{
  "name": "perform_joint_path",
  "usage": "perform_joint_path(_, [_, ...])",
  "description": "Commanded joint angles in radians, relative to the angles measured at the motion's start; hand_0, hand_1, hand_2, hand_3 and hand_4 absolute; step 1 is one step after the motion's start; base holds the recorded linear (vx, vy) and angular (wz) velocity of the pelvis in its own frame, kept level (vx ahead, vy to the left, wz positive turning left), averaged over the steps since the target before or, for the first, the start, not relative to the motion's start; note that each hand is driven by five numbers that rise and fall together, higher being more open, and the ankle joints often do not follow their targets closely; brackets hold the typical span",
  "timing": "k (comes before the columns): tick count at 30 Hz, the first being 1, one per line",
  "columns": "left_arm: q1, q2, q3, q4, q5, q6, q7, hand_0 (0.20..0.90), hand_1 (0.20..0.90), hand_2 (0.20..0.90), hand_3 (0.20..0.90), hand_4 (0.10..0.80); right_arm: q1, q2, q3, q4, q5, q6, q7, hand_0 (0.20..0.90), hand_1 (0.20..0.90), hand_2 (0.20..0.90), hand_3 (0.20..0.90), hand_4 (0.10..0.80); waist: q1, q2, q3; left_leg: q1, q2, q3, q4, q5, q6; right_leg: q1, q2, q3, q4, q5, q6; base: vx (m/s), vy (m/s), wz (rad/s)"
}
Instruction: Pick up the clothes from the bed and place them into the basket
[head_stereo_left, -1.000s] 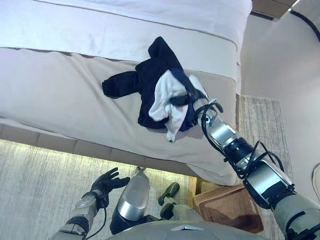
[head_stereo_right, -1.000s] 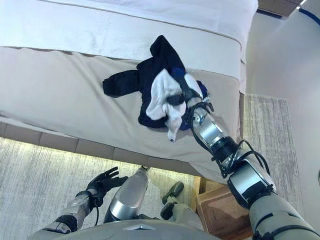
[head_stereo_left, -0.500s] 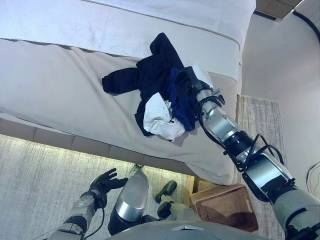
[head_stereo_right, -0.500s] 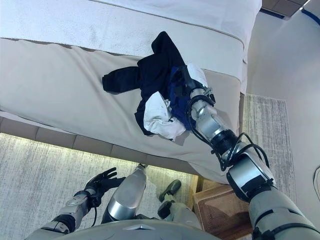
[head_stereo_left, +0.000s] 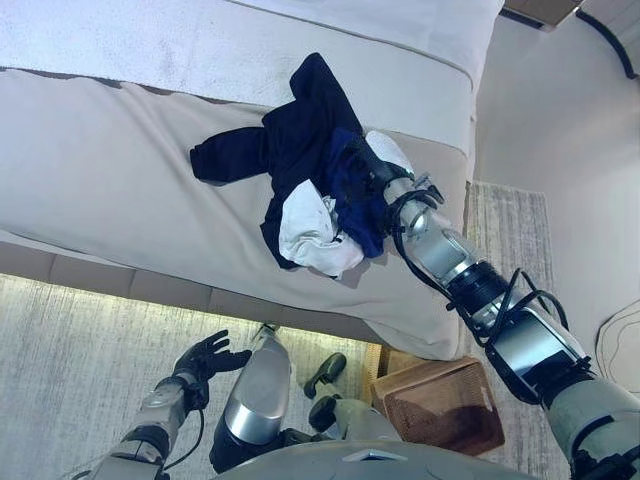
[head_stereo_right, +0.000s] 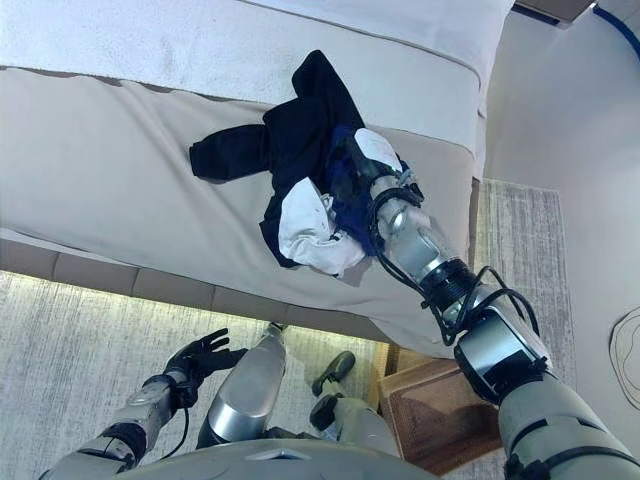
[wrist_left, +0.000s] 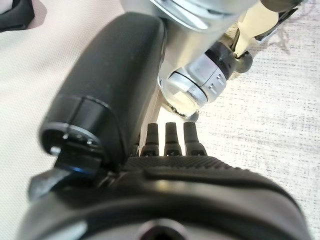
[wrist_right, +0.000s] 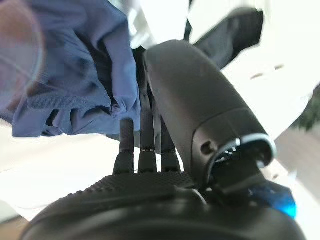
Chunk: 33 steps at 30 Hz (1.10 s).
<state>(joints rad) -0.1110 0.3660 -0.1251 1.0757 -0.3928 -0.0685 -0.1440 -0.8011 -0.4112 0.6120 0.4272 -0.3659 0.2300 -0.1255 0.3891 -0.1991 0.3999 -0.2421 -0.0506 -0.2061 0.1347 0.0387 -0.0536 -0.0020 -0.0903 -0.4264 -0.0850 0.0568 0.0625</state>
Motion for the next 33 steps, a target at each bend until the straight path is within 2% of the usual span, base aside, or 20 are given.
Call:
perform_joint_path(1, [0.015,0.003,-0.072,0.003,-0.012,-0.013,-0.009,0.9,0.9,0.9,0.9,0.8,-0.129,-0.001,0.045,-0.053,-0.16,-0.064,-0.06,0.9,0.9,0.9,0.9,0.8,0.027,0.035,-0.03,0.063,0.014,0.016,-0.143,-0.041,0.056,0.019,-0.022,0.037,0.129,-0.101,0.039,-0.069,-0.011,0.04])
perform_joint_path(4, [0.007,0.004,-0.071,-0.004,-0.012,-0.011,-0.01,0.9,0.9,0.9,0.9,0.8,-0.129,0.01,0.074,-0.018,-0.165,-0.017,-0.037,0.9,0.9,0.9,0.9,0.8,0.037,0.036,-0.015,0.045,0.01,0.008,-0.138,-0.038,0.056,0.012,-0.022,0.03,0.133,-0.106,0.037,-0.07,-0.019,0.04])
perform_joint_path(17, [-0.007,0.008,-0.065,-0.017,-0.028,-0.004,0.009,0.9,0.9,0.9,0.9,0.8,-0.053,0.069,0.103,0.072,-0.137,0.065,0.084,0.9,0.9,0.9,0.9,0.8,0.044,0.03,0.015,0.025,0.011,-0.008,-0.157,-0.018,0.051,-0.003,-0.012,0.022,0.142,-0.118,0.033,-0.019,-0.005,0.05])
perform_joint_path(22, [-0.019,0.007,-0.07,-0.017,-0.039,-0.006,0.003,0.9,0.9,0.9,0.9,0.8,-0.045,0.091,0.121,0.103,-0.17,0.067,0.109,0.9,0.9,0.9,0.9,0.8,0.047,0.031,0.022,0.02,0.013,-0.012,-0.163,-0.01,0.047,-0.006,-0.009,0.023,0.143,-0.122,0.032,0.0,0.0,0.0])
perform_joint_path(26, [-0.03,-0.002,-0.084,-0.022,-0.05,-0.006,0.006,0.9,0.9,0.9,0.9,0.8,-0.059,0.101,0.132,0.12,-0.186,0.036,0.121,0.9,0.9,0.9,0.9,0.8,0.05,0.033,0.033,0.008,0.011,-0.016,-0.16,-0.006,0.042,-0.014,-0.005,0.025,0.136,-0.119,0.029,-0.015,0.004,0.02])
perform_joint_path(27, [-0.03,-0.006,-0.088,-0.03,-0.05,-0.004,0.012,0.9,0.9,0.9,0.9,0.8,-0.063,0.105,0.141,0.114,-0.187,0.01,0.116,0.331,0.331,0.331,0.236,0.136,0.052,0.033,0.039,0.005,0.012,-0.016,-0.162,-0.004,0.041,-0.016,-0.002,0.027,0.129,-0.116,0.028,-0.045,-0.001,0.07])
perform_joint_path(28, [-0.031,-0.01,-0.088,-0.037,-0.051,0.001,0.017,0.9,0.9,0.9,0.9,0.8,-0.066,0.107,0.145,0.097,-0.182,-0.009,0.09,0.3,0.3,0.3,0.2,0.1,0.053,0.033,0.043,0.003,0.013,-0.017,-0.166,-0.002,0.04,-0.016,0.002,0.027,0.122,-0.112,0.027,-0.045,-0.002,0.06])
perform_joint_path(30, [-0.03,-0.016,-0.095,-0.047,-0.055,0.005,0.028,0.9,0.9,0.9,0.9,0.8,-0.071,0.098,0.142,0.045,-0.163,-0.035,-0.006,0.3,0.3,0.3,0.2,0.1,0.052,0.032,0.048,0.004,0.014,-0.016,-0.17,0.0,0.039,-0.015,0.007,0.028,0.115,-0.106,0.028,-0.016,-0.001,0.02])
perform_joint_path(33, [-0.016,-0.031,-0.091,-0.034,-0.045,-0.01,0.041,0.9,0.9,0.9,0.9,0.8,-0.082,0.069,0.075,-0.11,-0.114,-0.069,-0.167,0.3,0.3,0.3,0.2,0.1,0.039,0.029,0.042,0.021,0.022,-0.012,-0.183,-0.001,0.042,-0.013,0.015,0.038,0.11,-0.102,0.029,0.0,0.0,0.0])
